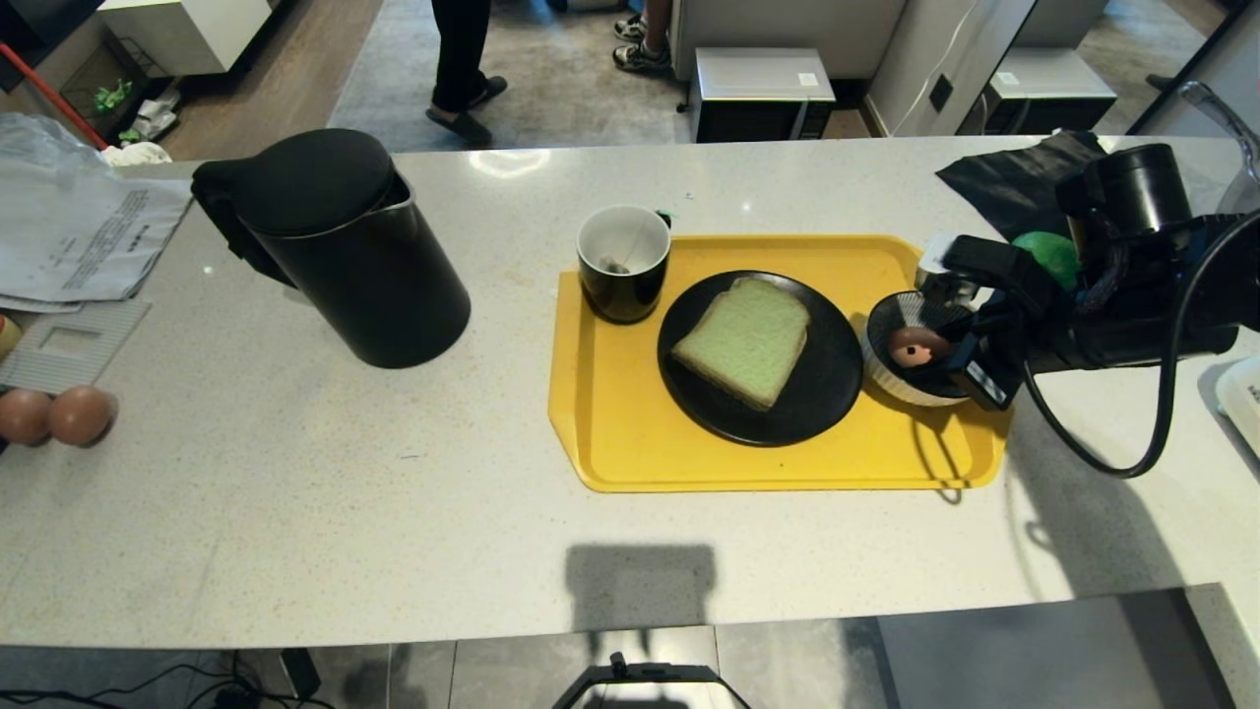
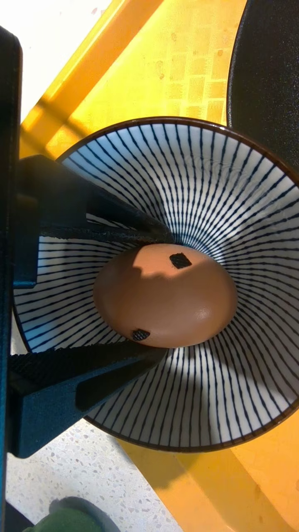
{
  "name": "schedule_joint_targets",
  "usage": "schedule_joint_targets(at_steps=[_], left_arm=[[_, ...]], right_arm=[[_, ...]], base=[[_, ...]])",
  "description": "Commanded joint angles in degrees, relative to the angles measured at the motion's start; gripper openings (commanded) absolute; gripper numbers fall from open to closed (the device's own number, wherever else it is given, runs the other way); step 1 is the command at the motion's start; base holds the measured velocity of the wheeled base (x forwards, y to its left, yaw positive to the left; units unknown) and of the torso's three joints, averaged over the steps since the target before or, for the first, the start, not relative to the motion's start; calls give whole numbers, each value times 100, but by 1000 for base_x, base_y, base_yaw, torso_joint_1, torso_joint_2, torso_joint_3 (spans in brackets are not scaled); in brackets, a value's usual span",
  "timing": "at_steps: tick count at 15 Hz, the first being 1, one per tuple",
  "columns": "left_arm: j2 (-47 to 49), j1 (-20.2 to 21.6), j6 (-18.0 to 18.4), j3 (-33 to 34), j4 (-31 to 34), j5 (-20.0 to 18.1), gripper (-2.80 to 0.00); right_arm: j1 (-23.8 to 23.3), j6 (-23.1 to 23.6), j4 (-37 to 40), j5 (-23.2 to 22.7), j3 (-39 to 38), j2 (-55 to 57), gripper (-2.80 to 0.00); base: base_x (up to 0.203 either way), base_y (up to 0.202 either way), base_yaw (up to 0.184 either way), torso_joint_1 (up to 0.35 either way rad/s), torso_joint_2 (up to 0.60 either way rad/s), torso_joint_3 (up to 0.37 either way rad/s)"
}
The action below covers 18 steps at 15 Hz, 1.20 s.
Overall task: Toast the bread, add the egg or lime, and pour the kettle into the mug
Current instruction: Put the egg in the bowl
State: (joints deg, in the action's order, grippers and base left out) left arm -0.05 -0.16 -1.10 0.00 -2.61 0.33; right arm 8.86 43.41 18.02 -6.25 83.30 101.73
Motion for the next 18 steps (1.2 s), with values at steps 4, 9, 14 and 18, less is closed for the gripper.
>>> schedule_joint_targets(at_steps=[4, 9, 14, 18], left_arm=[[-4, -2, -2, 97, -3, 2, -280], [-4, -2, -5, 97, -3, 2, -280], [-4, -2, -4, 97, -3, 2, -280], [-4, -2, -5, 97, -3, 2, -280]], right_arm=[[-36, 18, 0, -10, 3, -30, 0], [-79, -17, -21, -63, 87, -118, 0], [-147, -43, -149, -245, 55, -268, 0], [-236, -52, -277, -364, 37, -380, 0]], base=[[0, 0, 0, 0, 0, 0], [0, 0, 0, 0, 0, 0], [0, 0, 0, 0, 0, 0], [0, 0, 0, 0, 0, 0]])
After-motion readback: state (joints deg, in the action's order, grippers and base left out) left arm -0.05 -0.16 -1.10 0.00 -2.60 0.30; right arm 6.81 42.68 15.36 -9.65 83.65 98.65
